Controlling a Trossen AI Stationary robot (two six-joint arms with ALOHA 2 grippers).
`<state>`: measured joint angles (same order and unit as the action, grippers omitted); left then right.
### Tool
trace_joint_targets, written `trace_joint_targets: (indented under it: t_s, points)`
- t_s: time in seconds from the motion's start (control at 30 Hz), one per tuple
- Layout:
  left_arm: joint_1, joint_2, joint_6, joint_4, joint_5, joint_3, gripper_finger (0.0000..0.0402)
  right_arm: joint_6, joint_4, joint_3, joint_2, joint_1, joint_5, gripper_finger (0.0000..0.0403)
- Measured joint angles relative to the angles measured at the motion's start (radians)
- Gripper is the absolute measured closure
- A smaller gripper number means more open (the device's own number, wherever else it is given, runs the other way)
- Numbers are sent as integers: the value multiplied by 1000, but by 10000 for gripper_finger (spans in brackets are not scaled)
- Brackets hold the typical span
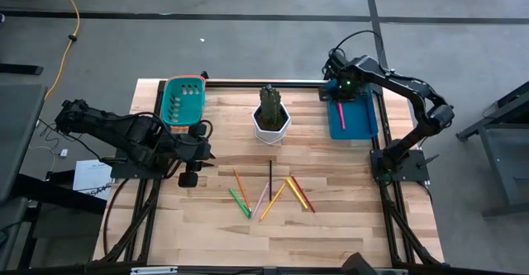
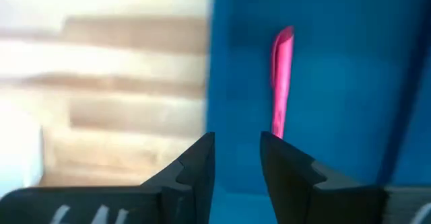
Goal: Sort pens & pencils
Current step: Put the yellow pen into the blue bin
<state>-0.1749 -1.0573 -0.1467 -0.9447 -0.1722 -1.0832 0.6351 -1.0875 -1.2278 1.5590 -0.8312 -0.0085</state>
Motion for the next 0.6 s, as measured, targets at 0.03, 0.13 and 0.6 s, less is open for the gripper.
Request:
trace_joint_targets:
  t_s: [0.03,0.13,0.6]
  points:
    - [-1,0,0,0,0,0,305,-11,-2,0,-2,13,-9,293]
    - [-2,0,-9,0,4,0,305,-31,3,0,-19,59,-30,293]
    - [-2,0,-32,5,34,0,305,96,10,0,-222,362,-34,293]
